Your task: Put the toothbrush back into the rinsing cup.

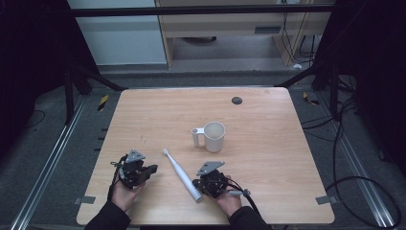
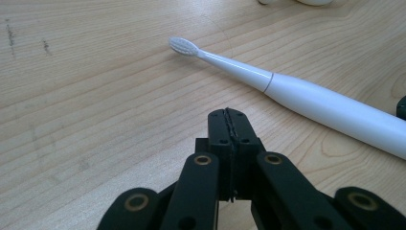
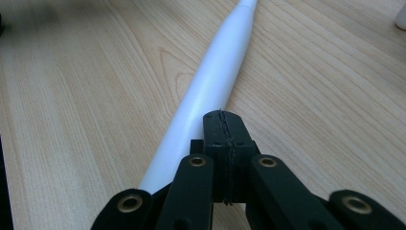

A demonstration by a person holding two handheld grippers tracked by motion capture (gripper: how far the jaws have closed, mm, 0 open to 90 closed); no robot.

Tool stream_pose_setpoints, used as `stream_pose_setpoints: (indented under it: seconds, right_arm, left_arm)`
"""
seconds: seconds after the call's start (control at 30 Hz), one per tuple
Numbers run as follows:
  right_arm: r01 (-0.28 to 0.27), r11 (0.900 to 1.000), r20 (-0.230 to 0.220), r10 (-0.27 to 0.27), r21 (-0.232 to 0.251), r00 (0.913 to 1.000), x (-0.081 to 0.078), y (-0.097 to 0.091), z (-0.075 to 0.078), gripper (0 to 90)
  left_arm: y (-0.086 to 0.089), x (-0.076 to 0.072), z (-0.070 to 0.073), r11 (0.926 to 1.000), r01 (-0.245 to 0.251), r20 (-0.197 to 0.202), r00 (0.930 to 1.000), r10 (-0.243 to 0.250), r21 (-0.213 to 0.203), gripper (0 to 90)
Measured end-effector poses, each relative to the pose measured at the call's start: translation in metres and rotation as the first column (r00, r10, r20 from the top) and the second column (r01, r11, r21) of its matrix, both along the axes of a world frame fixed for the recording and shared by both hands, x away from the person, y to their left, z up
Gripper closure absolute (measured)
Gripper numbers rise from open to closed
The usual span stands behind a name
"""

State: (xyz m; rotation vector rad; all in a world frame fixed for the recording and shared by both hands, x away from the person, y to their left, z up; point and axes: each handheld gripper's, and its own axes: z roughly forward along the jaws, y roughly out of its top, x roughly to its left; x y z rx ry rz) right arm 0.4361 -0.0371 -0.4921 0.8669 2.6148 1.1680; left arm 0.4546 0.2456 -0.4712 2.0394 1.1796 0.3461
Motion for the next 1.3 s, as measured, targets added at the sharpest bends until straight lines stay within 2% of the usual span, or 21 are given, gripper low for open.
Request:
stream_pose_setpoints:
  seconds: [1.0,1.17,1.3]
  right_arm:
    - [-0.038,0.9993,-0.006,0.038,0.005,0.9993,-0.004,0.016,-0.003,90.0]
    - [-0.026,0.9996,0.003,0.026,0.008,0.9997,-0.004,0.012,0.000,90.0]
    - [0.005,0.9998,0.025,-0.005,0.017,0.9997,0.000,0.000,0.005,90.0]
  left_arm:
    - [0.001,-0.001,0.002,0.9999,-0.009,0.014,0.9999,0.009,-0.010,88.5]
    - [0.002,-0.001,0.002,0.9998,-0.012,0.015,0.9998,0.012,-0.014,87.5]
    - [0.002,-0.001,0.003,0.9998,-0.015,0.018,0.9997,0.015,-0.017,86.0]
